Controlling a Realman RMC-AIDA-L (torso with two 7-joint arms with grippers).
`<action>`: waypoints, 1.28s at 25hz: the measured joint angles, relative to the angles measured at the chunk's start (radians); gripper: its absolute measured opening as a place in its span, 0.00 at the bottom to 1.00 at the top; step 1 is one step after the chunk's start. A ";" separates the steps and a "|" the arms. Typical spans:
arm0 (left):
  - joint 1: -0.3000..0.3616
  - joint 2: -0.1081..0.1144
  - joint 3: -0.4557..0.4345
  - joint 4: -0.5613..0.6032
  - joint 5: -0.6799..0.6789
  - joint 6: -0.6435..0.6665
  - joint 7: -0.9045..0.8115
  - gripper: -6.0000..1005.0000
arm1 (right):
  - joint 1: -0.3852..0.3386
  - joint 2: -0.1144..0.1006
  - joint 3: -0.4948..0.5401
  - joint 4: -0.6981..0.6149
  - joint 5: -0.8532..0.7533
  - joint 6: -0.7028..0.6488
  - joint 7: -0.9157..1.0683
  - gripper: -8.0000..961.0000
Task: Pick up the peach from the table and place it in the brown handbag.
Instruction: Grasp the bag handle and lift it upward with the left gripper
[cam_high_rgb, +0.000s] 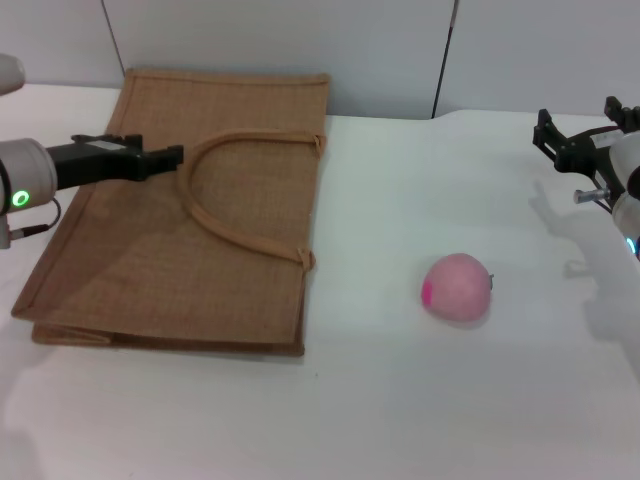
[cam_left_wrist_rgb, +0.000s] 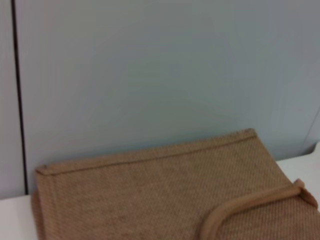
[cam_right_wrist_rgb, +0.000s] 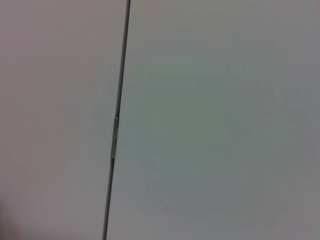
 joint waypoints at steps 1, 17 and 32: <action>-0.003 0.000 0.002 -0.009 0.003 0.005 0.000 0.68 | 0.000 0.000 0.000 -0.001 0.000 0.000 0.000 0.91; -0.034 0.006 0.009 -0.052 0.059 0.047 -0.054 0.65 | 0.000 0.000 -0.011 -0.011 -0.001 0.000 -0.001 0.91; -0.035 0.007 0.009 -0.060 0.061 0.073 -0.063 0.62 | 0.003 0.000 -0.011 -0.011 -0.001 0.002 -0.001 0.91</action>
